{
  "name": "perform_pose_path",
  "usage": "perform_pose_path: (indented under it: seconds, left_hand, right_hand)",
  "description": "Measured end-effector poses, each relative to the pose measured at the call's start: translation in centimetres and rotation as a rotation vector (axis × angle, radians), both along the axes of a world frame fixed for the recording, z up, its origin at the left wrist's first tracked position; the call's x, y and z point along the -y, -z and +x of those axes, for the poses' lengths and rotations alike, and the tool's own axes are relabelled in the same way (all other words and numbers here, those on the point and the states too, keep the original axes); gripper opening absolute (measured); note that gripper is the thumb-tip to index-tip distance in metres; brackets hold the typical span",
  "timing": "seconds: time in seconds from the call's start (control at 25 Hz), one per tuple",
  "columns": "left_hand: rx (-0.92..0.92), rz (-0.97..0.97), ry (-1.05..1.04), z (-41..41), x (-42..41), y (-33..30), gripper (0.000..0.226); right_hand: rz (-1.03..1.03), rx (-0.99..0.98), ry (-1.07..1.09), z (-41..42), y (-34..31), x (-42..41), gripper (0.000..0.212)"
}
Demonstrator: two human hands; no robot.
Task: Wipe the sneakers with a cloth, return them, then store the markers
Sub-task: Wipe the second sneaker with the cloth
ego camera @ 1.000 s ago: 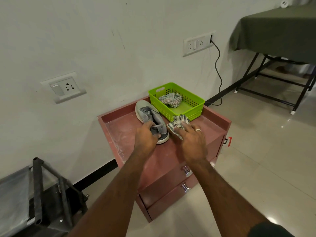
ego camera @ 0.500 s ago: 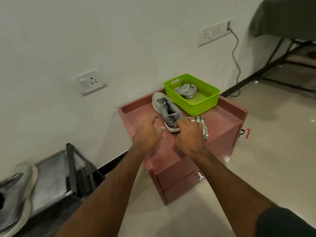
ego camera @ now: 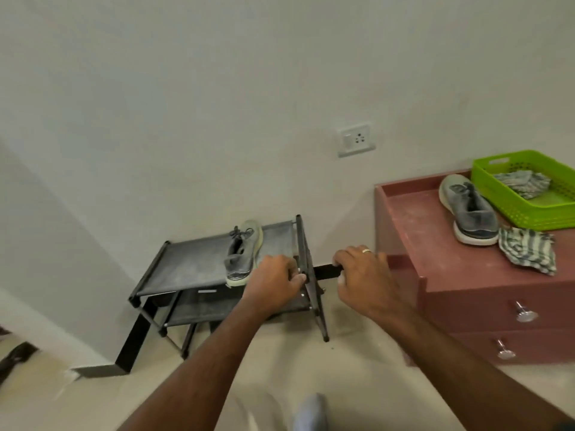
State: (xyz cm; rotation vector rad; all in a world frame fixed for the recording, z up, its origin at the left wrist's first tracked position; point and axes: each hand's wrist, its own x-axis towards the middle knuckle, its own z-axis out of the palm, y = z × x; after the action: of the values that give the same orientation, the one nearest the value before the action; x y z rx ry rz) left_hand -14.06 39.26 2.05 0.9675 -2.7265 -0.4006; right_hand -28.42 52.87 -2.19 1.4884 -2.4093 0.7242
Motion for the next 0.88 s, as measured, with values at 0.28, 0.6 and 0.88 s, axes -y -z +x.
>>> perform_pose_path:
  seconds: [0.28,0.6,0.88]
  left_hand:
    - [-0.202,0.138,-0.306,7.4,9.1,1.0,0.030]
    - [-0.318,0.345,-0.391,4.7,14.9,7.5,0.068]
    - [-0.451,0.328,-0.523,2.3,16.5,8.6,0.023]
  right_hand:
    - [0.182,0.038,-0.116,6.0,-0.8,10.8,0.020]
    - [0.207,0.179,-0.093,7.0,3.1,16.3,0.017]
    - [0.160,0.277,-0.073,6.5,4.5,17.1,0.016]
